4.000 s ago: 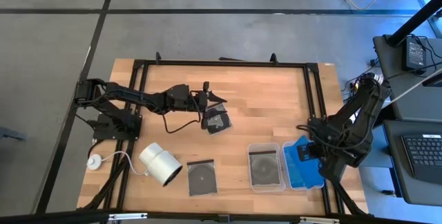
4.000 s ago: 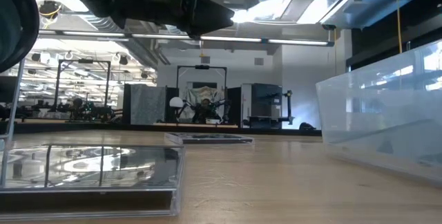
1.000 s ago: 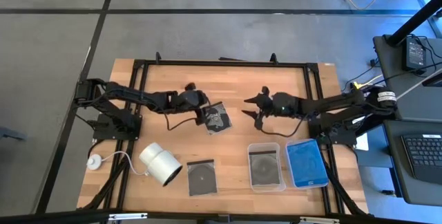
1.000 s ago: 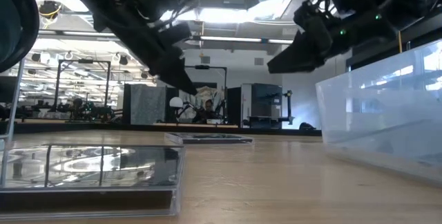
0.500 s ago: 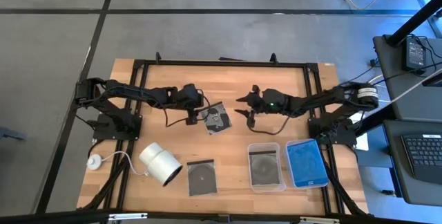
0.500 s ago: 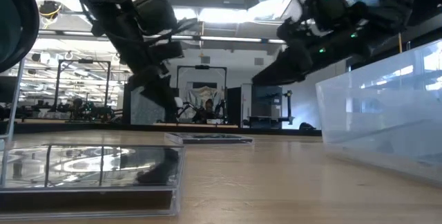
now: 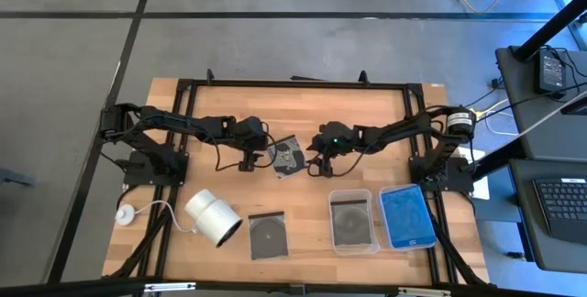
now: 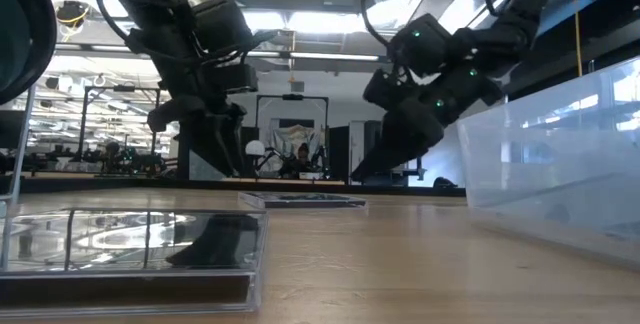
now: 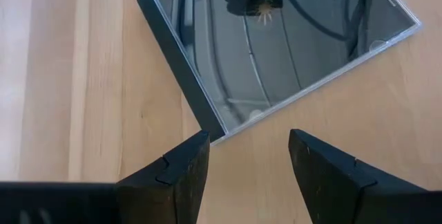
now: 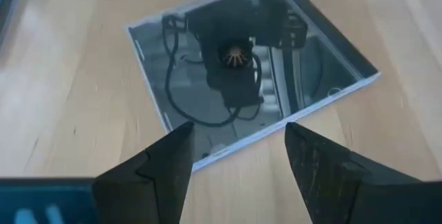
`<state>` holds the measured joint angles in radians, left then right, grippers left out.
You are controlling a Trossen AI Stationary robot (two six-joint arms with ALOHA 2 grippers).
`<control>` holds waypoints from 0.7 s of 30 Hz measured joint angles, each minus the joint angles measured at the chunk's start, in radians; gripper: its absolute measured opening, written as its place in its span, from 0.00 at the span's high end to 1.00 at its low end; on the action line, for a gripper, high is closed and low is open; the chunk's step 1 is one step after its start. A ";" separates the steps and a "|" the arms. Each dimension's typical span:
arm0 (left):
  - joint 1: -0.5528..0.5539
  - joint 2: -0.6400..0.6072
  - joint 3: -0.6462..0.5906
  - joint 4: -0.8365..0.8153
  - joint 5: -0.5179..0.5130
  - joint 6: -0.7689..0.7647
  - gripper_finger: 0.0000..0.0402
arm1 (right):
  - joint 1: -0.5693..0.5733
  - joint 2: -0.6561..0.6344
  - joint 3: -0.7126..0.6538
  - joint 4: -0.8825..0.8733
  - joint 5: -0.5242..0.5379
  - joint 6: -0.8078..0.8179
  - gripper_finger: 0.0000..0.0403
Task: Pick & place jewel cases by type
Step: Put the top black CD case into the left transparent bin
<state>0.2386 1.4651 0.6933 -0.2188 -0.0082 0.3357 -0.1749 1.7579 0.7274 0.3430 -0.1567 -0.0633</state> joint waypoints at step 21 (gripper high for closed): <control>0.145 0.158 0.002 0.085 0.153 0.041 0.51 | 0.089 -0.001 0.016 -0.140 0.102 -0.020 0.43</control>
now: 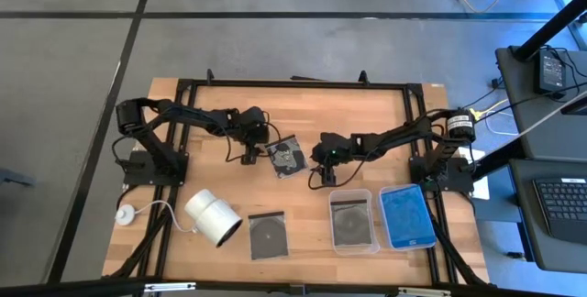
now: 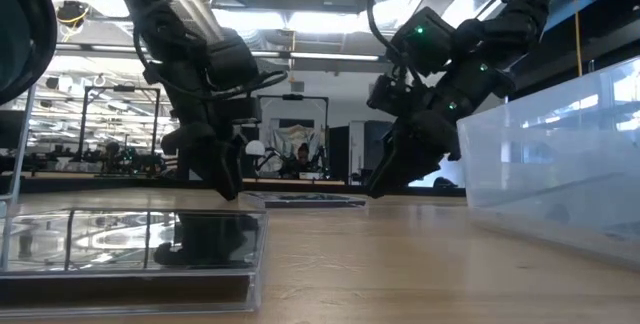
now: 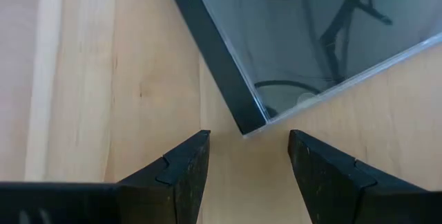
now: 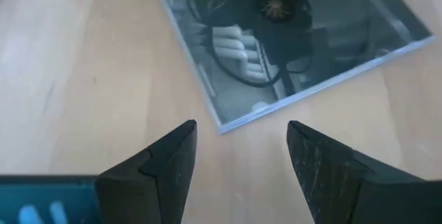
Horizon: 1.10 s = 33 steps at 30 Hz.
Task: Pick & place jewel cases by type
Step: Put the top black CD case into the left transparent bin
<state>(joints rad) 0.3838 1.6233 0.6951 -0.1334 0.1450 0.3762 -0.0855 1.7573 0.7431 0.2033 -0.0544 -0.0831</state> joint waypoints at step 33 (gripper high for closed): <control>-0.071 0.071 0.000 0.086 0.156 -0.169 0.51 | -0.035 0.062 0.002 -0.026 0.003 -0.054 0.43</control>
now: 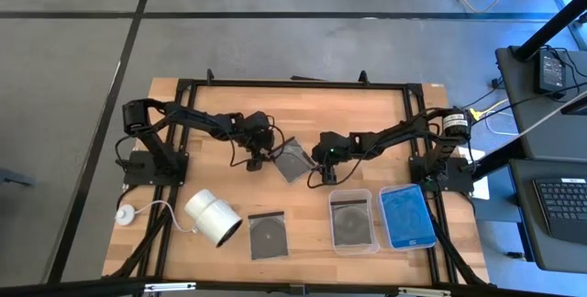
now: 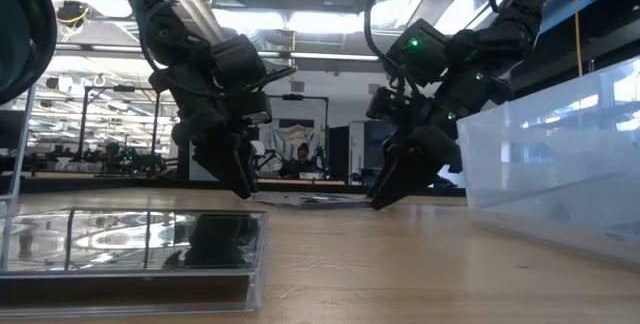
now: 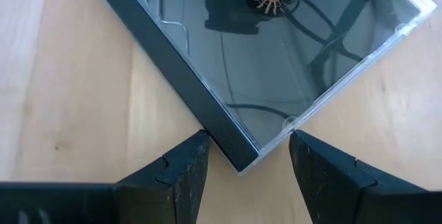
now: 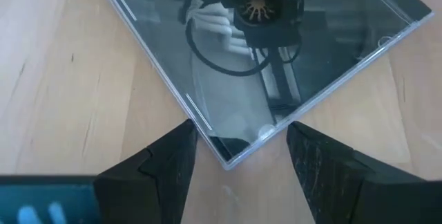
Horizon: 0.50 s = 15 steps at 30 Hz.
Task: Pick & place jewel cases by type
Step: Put the top black CD case into the left transparent bin
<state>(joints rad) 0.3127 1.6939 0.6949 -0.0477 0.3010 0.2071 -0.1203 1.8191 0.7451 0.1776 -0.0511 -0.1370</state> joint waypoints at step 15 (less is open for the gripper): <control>-0.040 -0.001 -0.001 0.023 -0.093 -0.141 0.51 | -0.047 -0.002 0.000 -0.043 -0.025 -0.135 0.43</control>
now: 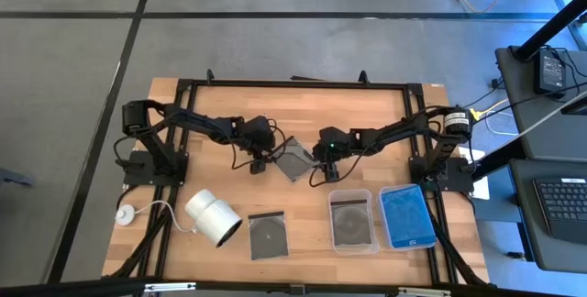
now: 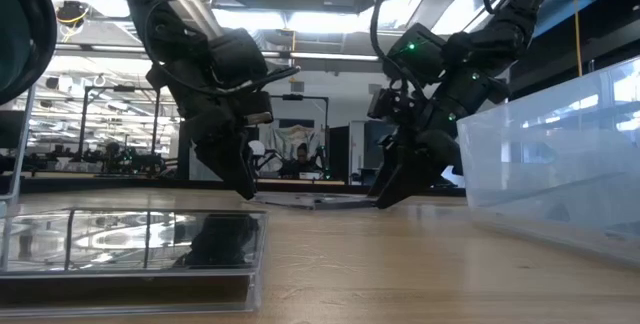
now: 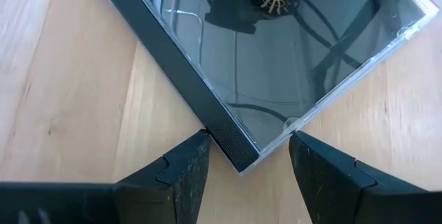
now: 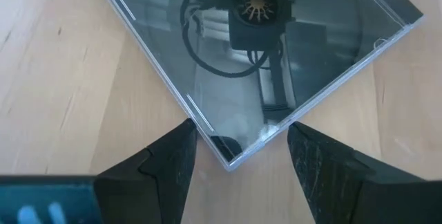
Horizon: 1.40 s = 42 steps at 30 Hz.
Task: Pick & place jewel cases by type
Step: Put the top black CD case into the left transparent bin
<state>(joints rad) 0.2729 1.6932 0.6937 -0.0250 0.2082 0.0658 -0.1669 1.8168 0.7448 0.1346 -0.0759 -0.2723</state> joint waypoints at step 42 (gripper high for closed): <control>-0.103 -0.117 -0.006 0.005 -0.142 0.173 0.51 | -0.001 0.004 -0.004 0.060 -0.072 0.031 0.43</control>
<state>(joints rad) 0.1704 1.5761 0.6872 -0.0200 0.0661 0.2393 -0.1677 1.8206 0.7406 0.1947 -0.1481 -0.2414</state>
